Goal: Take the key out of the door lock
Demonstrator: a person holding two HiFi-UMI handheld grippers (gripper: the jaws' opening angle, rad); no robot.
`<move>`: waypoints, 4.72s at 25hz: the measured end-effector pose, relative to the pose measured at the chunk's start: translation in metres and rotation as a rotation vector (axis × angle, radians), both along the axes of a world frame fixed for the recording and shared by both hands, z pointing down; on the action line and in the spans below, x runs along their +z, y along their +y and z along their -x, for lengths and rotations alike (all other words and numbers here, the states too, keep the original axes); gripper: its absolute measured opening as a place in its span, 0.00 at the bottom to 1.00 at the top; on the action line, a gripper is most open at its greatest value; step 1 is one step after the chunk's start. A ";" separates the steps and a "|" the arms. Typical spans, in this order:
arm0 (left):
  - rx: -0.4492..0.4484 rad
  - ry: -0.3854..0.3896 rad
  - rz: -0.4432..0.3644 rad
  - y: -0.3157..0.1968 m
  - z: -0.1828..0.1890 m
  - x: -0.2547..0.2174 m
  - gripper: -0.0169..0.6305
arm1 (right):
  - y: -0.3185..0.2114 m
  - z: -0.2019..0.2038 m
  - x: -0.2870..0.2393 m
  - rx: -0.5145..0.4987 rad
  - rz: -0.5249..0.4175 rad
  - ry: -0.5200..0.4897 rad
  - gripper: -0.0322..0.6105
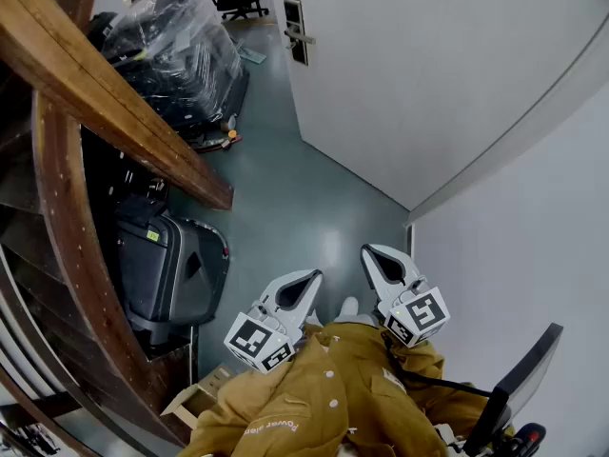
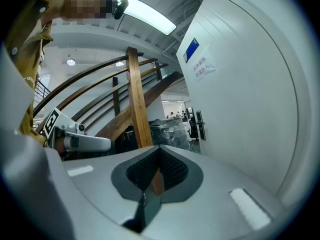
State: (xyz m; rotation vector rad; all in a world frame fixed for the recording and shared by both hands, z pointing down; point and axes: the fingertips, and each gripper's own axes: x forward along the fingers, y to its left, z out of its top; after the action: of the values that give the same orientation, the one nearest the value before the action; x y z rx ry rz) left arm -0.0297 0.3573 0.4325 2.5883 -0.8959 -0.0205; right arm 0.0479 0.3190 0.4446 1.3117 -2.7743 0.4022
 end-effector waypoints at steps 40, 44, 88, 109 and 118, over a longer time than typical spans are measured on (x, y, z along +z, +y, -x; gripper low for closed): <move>-0.122 0.024 0.055 -0.046 -0.024 0.017 0.03 | -0.049 -0.056 0.018 -0.048 0.036 -0.020 0.06; -0.141 0.046 0.064 -0.100 0.000 0.024 0.03 | -0.100 -0.031 0.026 -0.049 0.053 -0.027 0.06; -0.111 0.082 0.080 -0.513 0.004 0.002 0.03 | -0.607 -0.083 -0.069 0.541 -0.198 0.297 0.06; -0.142 0.320 0.306 -0.618 0.046 0.081 0.03 | -0.632 -0.108 -0.071 0.685 -0.160 0.315 0.06; -0.292 0.563 0.492 -0.738 0.072 0.140 0.22 | -0.633 -0.105 -0.073 0.664 -0.150 0.307 0.06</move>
State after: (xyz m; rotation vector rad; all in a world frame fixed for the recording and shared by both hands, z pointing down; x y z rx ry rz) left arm -0.1018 -0.3809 0.5722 1.8364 -0.9064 -0.5153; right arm 0.1530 -0.3142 0.3718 2.1090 -2.0993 -0.0018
